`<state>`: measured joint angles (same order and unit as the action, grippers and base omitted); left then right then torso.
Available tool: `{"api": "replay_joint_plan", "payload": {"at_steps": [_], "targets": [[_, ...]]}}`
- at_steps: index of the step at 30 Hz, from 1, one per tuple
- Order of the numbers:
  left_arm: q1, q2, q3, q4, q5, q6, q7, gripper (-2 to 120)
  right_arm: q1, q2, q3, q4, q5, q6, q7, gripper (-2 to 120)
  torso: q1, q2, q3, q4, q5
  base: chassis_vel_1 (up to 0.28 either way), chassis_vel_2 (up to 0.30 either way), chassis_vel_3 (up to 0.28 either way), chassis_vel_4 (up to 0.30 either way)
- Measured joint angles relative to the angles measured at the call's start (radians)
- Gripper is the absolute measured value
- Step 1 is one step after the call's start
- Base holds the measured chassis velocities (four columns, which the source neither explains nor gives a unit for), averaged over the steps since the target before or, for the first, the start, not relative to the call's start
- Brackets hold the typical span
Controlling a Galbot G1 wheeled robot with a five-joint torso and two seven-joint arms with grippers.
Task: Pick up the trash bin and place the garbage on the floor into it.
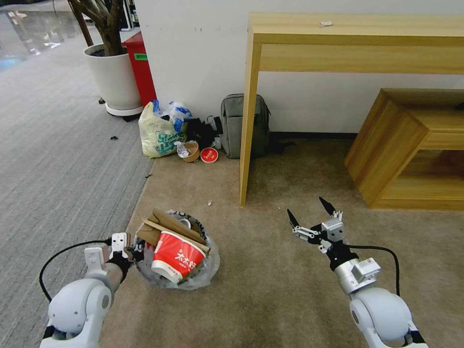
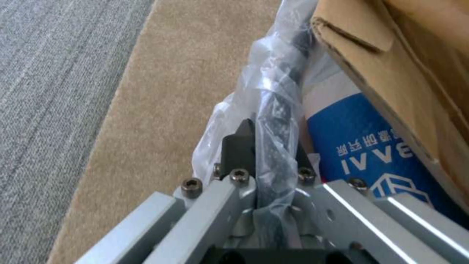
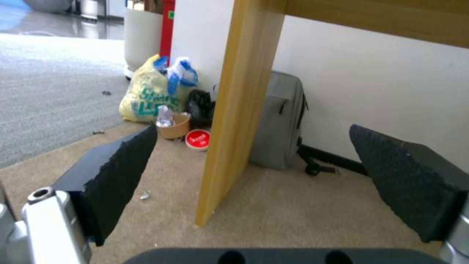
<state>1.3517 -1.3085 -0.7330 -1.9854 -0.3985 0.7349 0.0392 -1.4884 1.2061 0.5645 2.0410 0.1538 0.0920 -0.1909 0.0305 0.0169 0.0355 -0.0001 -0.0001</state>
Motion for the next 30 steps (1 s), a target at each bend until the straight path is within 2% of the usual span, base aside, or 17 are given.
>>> {"api": "replay_joint_plan", "payload": {"at_steps": [16, 30], "targets": [[-0.101, 0.033, 0.007, 0.094, -0.024, 0.001, -0.012, 0, -0.001, 0.020, -0.028, 0.001, 0.001, -0.012, 0.001, 100, 0.000, 0.000, 0.000, 0.0000, 0.0000, 0.000, 0.000, 0.000, 0.000], [-0.128, 0.052, 0.026, 0.171, 0.029, 0.001, 0.014, 0, 0.013, 0.022, -0.044, -0.010, 0.005, -0.023, 0.005, 100, 0.000, 0.000, 0.000, 0.0000, 0.0003, 0.000, 0.000, 0.000, 0.000]]}}
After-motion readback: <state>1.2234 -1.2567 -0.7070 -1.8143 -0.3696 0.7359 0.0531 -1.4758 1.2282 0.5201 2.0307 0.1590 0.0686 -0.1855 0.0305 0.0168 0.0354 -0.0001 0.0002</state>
